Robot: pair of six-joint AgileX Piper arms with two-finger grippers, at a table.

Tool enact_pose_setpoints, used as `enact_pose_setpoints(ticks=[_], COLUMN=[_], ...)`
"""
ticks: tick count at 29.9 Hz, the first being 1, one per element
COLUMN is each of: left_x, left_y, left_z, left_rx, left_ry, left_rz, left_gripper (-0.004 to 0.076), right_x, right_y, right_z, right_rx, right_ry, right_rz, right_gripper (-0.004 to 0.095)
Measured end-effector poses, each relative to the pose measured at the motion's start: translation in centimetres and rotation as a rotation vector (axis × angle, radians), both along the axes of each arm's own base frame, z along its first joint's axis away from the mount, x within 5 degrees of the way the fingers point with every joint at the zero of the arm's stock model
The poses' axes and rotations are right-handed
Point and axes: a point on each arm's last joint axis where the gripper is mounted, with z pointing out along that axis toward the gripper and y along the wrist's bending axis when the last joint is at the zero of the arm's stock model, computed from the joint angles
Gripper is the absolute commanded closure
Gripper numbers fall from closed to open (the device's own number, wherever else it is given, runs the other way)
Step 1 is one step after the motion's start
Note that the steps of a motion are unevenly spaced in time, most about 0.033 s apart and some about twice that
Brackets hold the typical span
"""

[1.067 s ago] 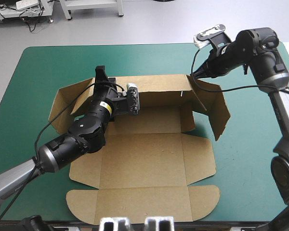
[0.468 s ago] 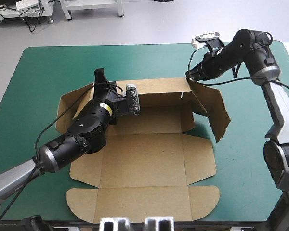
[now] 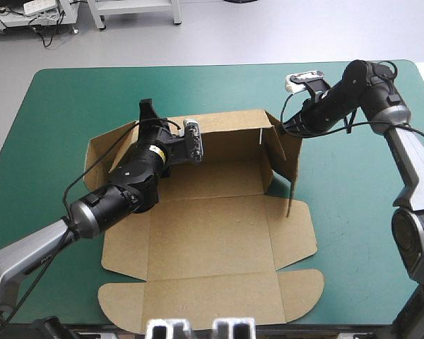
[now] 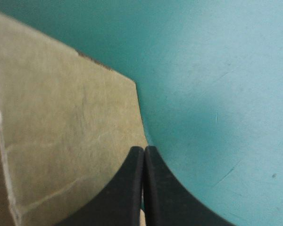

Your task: Fold the box

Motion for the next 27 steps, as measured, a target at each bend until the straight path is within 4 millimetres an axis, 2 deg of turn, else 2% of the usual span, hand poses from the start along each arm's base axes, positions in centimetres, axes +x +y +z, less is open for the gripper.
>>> enact_pose_setpoints(ticks=[7,12,18,22,27], left_x=[0.3,0.4,0.1,0.0,0.0], left_y=[0.0,-0.2,0.0,0.1,0.1], left_z=[0.0,-0.6,-2.0,-2.4,-2.3], left_rx=[-0.014,0.032,0.113,0.134,0.135], left_ry=[-0.009,-0.018,-0.019,-0.021,-0.026], left_rz=[-0.027,-0.054,-0.089,-0.098,-0.099], left_gripper=[0.0734,0.0734,0.0734,0.0734,0.0734], right_x=[-1.6,-2.0,-3.3,-4.8,-7.7], right_y=[0.9,1.1,1.1,1.1,0.8], right_z=[0.4,0.2,-1.9,-3.1,-4.8], right_rx=[0.105,0.108,0.103,0.133,0.136], right_ry=[-0.020,-0.044,-0.037,-0.146,-0.303], right_rz=[0.119,0.182,0.273,0.281,0.310], right_gripper=[0.0932,0.0932,0.0932,0.0932,0.0931])
